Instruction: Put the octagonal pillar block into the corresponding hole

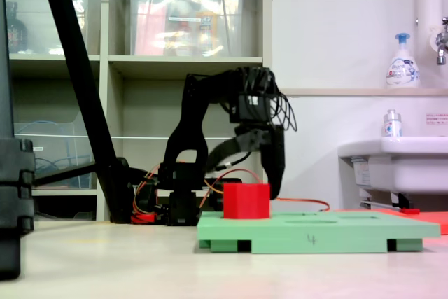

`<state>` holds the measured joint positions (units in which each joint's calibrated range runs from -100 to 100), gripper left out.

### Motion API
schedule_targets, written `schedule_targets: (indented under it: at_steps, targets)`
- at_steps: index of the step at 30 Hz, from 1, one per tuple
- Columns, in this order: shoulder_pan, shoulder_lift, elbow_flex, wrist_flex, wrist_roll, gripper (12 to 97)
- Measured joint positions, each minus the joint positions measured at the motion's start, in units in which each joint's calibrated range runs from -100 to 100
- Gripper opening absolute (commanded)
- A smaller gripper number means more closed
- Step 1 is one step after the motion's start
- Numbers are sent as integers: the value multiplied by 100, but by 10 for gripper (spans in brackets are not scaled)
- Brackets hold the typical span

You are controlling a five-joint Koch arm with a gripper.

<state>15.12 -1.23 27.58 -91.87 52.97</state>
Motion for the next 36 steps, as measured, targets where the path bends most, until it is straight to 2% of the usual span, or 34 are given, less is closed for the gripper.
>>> schedule_targets:
  at_steps: [10, 15, 19, 22, 23, 25, 27, 31, 34, 36]
  targets:
    - [20, -547, 0, -20, 49, 895]
    - [15, -2873, 0, -39, 39, 887]
    - [-210, -5021, 0, -157, -723, 885]
    - [-474, -6170, 0, -157, -1499, 633]
    - [-625, -6484, 0, -127, -1705, 605]
    - [-972, -7018, 0, 98, -2237, 604]
    - [-1197, -7291, -39, 372, -2803, 551]
    - [-1538, -7401, -960, 969, -3438, 544]
    - [-1587, -7811, -3263, 1929, -3590, 544]
    - [-1509, -8386, -5301, 3319, -3834, 540]
